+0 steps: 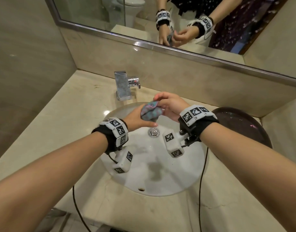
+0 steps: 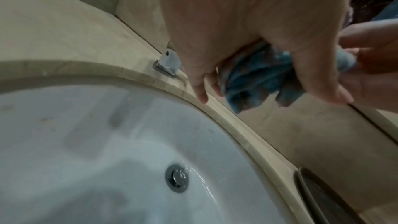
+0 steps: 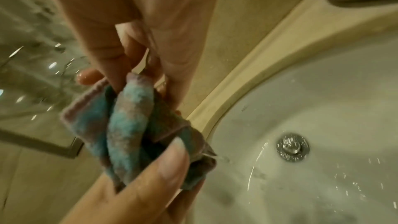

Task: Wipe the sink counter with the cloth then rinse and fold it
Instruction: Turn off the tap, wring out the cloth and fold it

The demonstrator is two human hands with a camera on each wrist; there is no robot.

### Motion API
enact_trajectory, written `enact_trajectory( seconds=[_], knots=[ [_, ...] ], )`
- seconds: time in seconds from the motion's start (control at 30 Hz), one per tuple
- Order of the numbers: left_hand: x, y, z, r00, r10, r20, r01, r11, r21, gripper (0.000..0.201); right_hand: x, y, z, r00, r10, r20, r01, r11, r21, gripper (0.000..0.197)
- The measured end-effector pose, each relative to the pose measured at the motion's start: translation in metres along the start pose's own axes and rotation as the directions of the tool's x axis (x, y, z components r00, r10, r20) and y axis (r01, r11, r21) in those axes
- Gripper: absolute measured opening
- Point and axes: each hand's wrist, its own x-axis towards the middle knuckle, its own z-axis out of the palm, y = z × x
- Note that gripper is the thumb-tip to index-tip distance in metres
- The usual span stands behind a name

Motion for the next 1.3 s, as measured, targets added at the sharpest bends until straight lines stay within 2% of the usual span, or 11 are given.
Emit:
enact_trajectory(
  seconds=[0.2, 0.27, 0.33, 0.37, 0.43, 0.53, 0.8, 0.93, 1.07, 1.23, 1.3],
  knots=[
    [0.004, 0.005, 0.012, 0.991, -0.134, -0.020, 0.121, 0.941, -0.317, 0.020, 0.008, 0.013, -0.004, 0.989, 0.101, -0.106, -0.063, 0.947, 0.315, 0.030],
    [0.008, 0.004, 0.013, 0.978, -0.210, -0.021, 0.191, 0.923, -0.335, 0.008, 0.008, 0.013, -0.002, 0.983, 0.032, -0.178, 0.002, 0.982, 0.187, 0.028],
    [0.009, 0.002, 0.012, 0.961, -0.276, -0.026, 0.254, 0.914, -0.318, 0.013, 0.004, 0.013, -0.003, 0.964, -0.179, -0.197, 0.138, 0.969, -0.203, 0.030],
    [0.010, 0.001, 0.010, 0.953, -0.302, -0.027, 0.281, 0.913, -0.295, 0.017, 0.002, 0.015, -0.005, 0.948, -0.297, -0.119, 0.218, 0.872, -0.439, 0.040],
    [0.011, 0.001, 0.005, 0.940, -0.341, 0.003, 0.333, 0.915, -0.227, 0.023, -0.003, 0.019, -0.011, 0.912, -0.373, 0.168, 0.346, 0.483, -0.804, 0.069],
    [0.011, 0.010, 0.007, 0.926, -0.359, 0.113, 0.372, 0.921, -0.120, 0.026, -0.008, 0.026, -0.012, 0.839, -0.303, 0.453, 0.458, -0.059, -0.887, 0.093],
    [0.020, 0.029, 0.024, 0.915, -0.402, 0.041, 0.370, 0.874, 0.316, 0.027, -0.014, 0.009, 0.000, 0.950, -0.145, 0.277, 0.239, -0.236, -0.942, 0.031],
    [0.019, 0.046, 0.030, 0.975, -0.222, -0.010, 0.145, 0.602, 0.785, 0.020, -0.012, 0.009, 0.006, 0.985, -0.126, 0.118, 0.090, -0.210, -0.974, 0.027],
    [0.020, 0.048, 0.023, 0.999, -0.026, 0.038, -0.025, 0.393, 0.919, 0.024, -0.011, 0.004, 0.012, 0.994, -0.107, -0.019, -0.028, -0.084, -0.996, 0.027],
    [0.022, 0.050, 0.022, 0.989, 0.088, 0.122, -0.133, 0.129, 0.983, 0.035, -0.010, 0.005, 0.015, 0.994, 0.052, -0.101, -0.112, 0.300, -0.947, 0.026],
    [0.020, 0.050, 0.025, 0.985, 0.081, 0.149, -0.157, 0.094, 0.983, 0.029, -0.012, 0.006, 0.014, 0.983, 0.125, -0.135, -0.174, 0.397, -0.901, 0.015]
  ],
)
